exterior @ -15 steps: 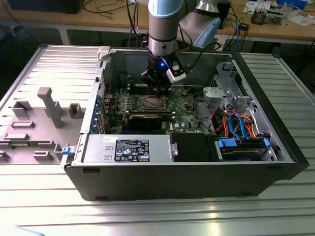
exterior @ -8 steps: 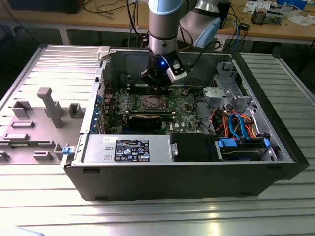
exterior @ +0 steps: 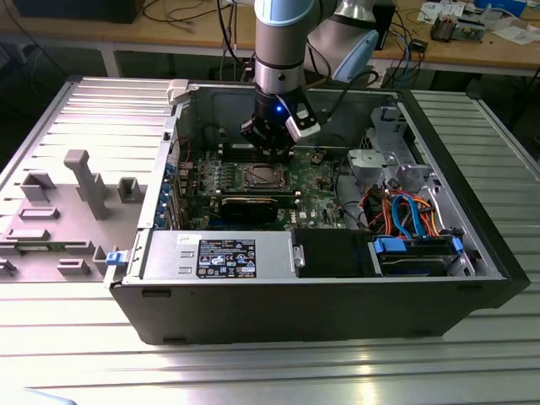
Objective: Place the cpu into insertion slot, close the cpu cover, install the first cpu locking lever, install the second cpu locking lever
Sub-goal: 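Install the second cpu locking lever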
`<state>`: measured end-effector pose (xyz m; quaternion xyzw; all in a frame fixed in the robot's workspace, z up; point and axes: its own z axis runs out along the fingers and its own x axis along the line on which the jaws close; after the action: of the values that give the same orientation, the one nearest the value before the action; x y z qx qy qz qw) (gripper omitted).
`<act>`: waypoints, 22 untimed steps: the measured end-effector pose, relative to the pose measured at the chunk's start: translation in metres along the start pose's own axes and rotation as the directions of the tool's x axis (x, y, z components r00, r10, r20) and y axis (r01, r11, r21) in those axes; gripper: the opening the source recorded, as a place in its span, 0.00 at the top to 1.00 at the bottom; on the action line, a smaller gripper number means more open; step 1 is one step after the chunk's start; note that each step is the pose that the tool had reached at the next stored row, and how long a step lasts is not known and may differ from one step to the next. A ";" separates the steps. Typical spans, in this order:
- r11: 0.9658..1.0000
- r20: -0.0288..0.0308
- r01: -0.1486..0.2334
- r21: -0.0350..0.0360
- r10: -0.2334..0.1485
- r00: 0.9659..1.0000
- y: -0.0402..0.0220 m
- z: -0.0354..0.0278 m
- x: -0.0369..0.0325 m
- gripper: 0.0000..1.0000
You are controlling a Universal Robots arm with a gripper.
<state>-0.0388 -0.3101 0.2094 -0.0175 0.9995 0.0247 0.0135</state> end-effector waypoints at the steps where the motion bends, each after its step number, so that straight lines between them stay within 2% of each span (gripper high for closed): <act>1: 1.000 0.000 0.000 0.000 0.000 1.000 -0.0003 0.0000 0.0000 0.89; 14: 1.000 0.000 0.000 0.000 0.000 1.000 -0.0113 -0.0009 0.0004 0.89; 19: 1.000 0.000 0.000 0.000 0.000 1.000 -0.0109 -0.0162 -0.0001 0.89; 22: 1.000 0.000 0.000 0.000 0.000 1.000 -0.0123 -0.0173 0.0000 0.89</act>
<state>-0.0388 -0.3233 0.2261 -0.0175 0.9995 0.0246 0.0136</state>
